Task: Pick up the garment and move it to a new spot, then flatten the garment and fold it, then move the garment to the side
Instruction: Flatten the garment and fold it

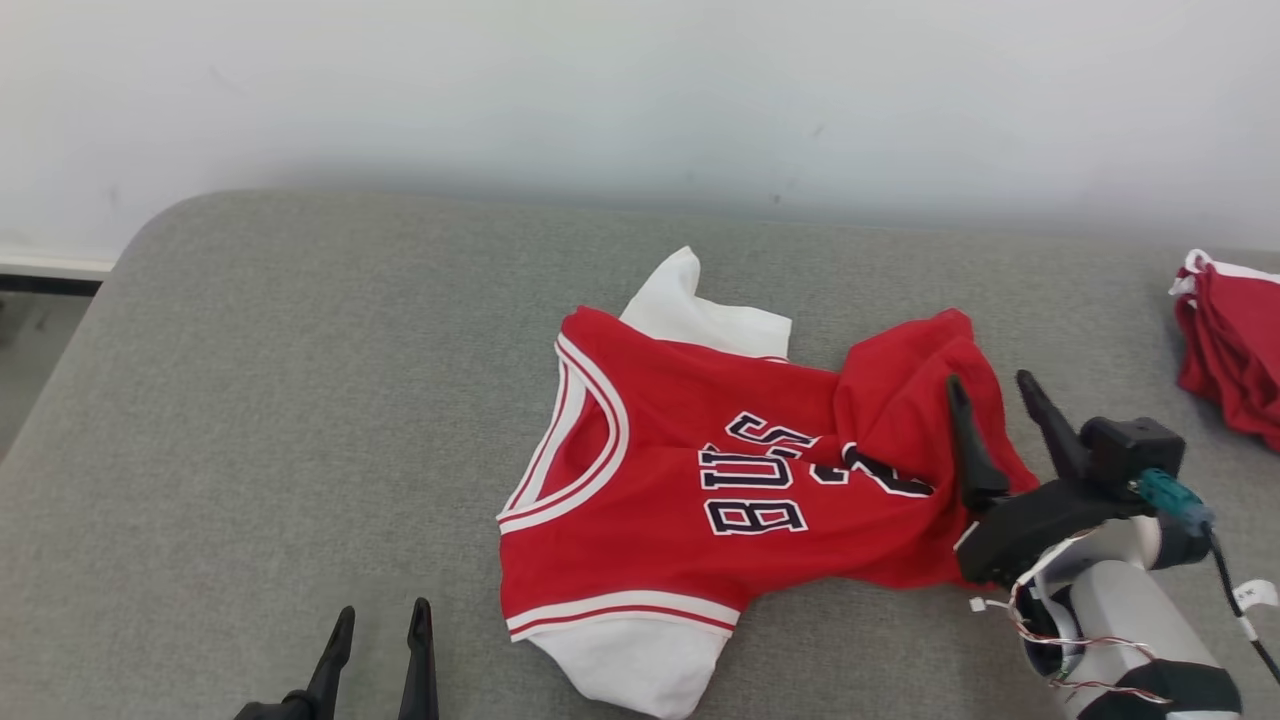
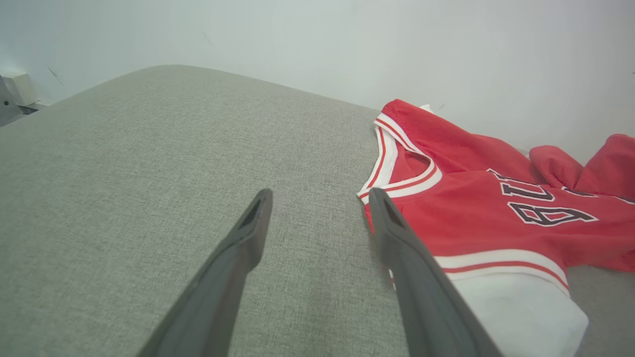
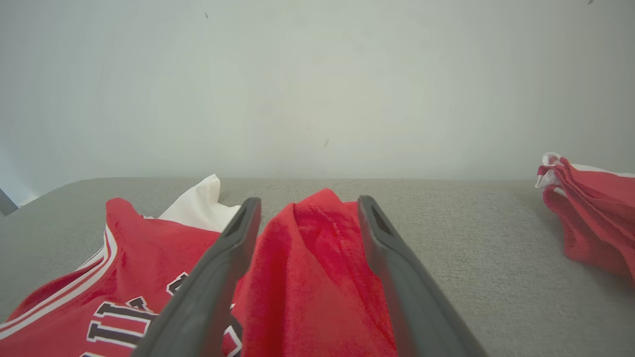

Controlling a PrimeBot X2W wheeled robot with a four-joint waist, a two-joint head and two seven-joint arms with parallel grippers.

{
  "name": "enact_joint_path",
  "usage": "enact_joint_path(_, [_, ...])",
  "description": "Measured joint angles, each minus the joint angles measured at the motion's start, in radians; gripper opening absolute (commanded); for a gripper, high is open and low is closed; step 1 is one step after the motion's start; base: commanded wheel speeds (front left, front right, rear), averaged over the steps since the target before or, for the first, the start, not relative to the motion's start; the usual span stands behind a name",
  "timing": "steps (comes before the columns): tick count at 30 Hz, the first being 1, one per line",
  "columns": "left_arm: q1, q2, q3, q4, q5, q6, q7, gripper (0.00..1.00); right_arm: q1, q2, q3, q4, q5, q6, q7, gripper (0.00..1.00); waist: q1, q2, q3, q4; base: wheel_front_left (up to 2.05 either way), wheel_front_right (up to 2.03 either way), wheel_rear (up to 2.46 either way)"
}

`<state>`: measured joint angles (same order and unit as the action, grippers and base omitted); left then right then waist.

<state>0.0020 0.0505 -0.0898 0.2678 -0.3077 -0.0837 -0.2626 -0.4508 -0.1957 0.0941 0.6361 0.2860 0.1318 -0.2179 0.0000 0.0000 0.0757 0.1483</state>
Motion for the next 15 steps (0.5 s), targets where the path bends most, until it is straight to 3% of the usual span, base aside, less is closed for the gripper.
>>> enact_joint_path(7, [0.013,0.0,-0.005,0.0,0.011,-0.012,0.0,1.0,0.055,-0.041,-0.066,-0.046,0.012,0.0,-0.042,1.0,0.0,0.0,-0.009,-0.041,0.0,0.0,0.0])
enact_joint_path(15, [0.041,0.0,-0.078,0.049,0.015,-0.031,0.0,1.0,0.247,0.021,-0.185,-0.266,-0.022,0.0,-0.044,1.0,0.0,0.0,-0.017,-0.079,0.0,0.0,0.0])
